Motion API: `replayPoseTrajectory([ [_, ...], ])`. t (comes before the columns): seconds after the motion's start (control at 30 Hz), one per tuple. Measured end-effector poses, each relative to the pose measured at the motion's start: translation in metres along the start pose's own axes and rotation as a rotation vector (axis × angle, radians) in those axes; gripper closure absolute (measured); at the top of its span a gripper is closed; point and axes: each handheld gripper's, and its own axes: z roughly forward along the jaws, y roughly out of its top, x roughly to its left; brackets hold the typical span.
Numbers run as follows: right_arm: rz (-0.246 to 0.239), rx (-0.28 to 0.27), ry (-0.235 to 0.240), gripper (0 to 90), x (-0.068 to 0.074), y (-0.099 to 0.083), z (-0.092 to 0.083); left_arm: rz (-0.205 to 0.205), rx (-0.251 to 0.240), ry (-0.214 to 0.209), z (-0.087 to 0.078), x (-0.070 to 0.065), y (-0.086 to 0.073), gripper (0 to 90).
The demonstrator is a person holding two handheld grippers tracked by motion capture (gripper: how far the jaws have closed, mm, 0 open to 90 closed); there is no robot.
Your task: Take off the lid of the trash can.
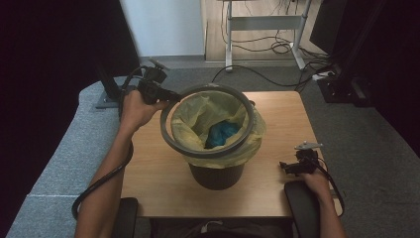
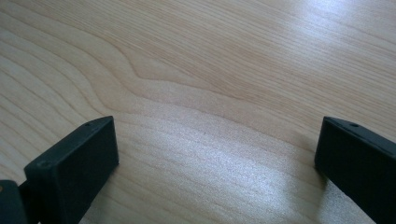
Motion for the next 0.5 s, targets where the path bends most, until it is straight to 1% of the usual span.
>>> replayPoseTrajectory([
  [0.13,0.000,0.000,0.000,0.0,0.000,0.000,0.000,-0.010,-0.002,0.007,-0.004,0.005,-0.005,77.7],
  [0.33,0.000,0.000,0.000,0.0,0.000,0.000,0.000,-0.037,-0.013,0.008,-0.010,0.014,-0.014,77.7],
  [0.4,-0.001,0.000,0.000,0.0,0.000,0.000,0.000,-0.039,-0.013,0.009,-0.011,0.015,-0.015,77.7],
  [0.5,0.000,0.000,0.000,0.0,0.000,0.000,0.000,-0.054,-0.011,0.017,-0.016,0.021,-0.022,77.7],
])
